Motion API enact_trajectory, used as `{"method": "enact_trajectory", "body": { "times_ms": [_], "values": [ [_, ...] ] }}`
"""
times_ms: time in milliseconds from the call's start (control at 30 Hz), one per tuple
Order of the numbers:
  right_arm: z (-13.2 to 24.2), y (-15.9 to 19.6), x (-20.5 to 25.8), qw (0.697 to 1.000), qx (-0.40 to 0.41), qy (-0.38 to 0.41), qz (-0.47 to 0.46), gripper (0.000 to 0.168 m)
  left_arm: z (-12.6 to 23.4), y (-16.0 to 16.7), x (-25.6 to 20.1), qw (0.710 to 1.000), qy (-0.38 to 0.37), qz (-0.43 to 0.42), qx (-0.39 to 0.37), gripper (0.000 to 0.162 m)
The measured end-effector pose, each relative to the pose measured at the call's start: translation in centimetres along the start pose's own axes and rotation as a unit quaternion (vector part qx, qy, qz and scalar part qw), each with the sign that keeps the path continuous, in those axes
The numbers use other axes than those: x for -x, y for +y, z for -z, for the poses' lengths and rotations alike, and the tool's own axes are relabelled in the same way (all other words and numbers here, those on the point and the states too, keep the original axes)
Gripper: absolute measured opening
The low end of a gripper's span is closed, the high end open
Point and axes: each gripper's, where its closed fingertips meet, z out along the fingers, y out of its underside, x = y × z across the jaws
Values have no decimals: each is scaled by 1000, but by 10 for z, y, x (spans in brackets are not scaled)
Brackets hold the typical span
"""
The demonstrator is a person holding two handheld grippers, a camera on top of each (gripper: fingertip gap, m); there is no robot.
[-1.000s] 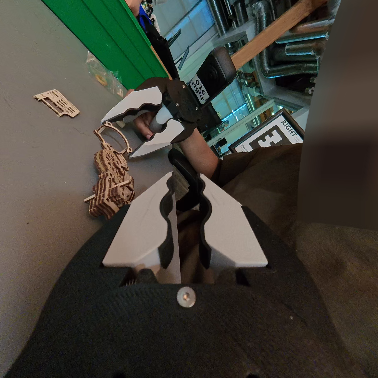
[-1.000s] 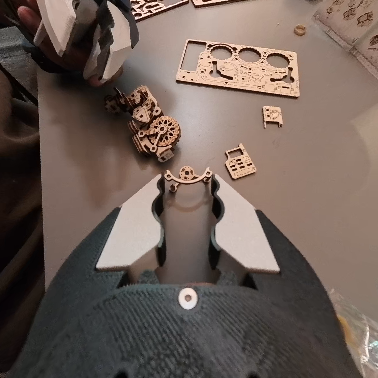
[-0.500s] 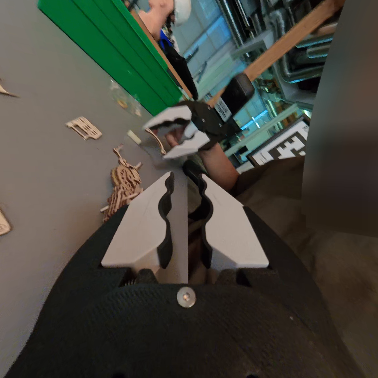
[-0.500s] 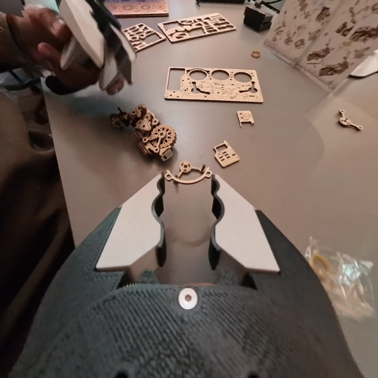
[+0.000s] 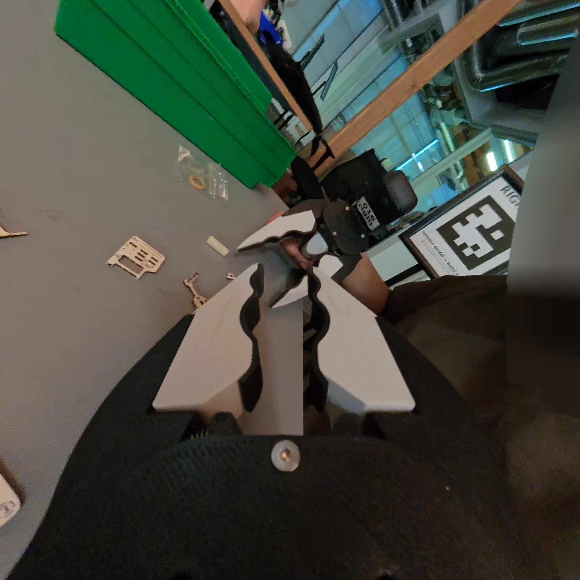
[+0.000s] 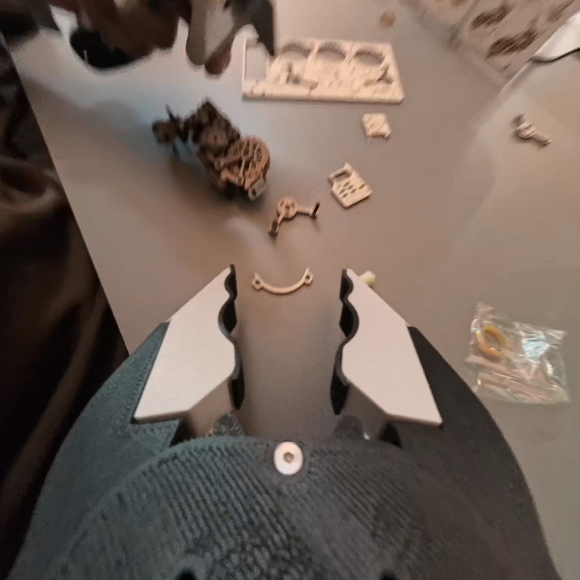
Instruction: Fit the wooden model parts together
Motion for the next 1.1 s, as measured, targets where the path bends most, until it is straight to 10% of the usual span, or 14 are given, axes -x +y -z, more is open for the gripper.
{"method": "enact_trajectory", "body": {
  "times_ms": [33,600,1100],
  "values": [
    [3,-12,-2,999,-29,14,-15,61,4,0,-5,1000,15,-2,-12,25],
    [-52,-11,1,989,66,124,-39,8,30,8,-15,996,50,-37,-64,21],
    [-15,-90,33,961,-174,130,173,4,21,13,-13,997,44,9,-56,25]
  ]
}}
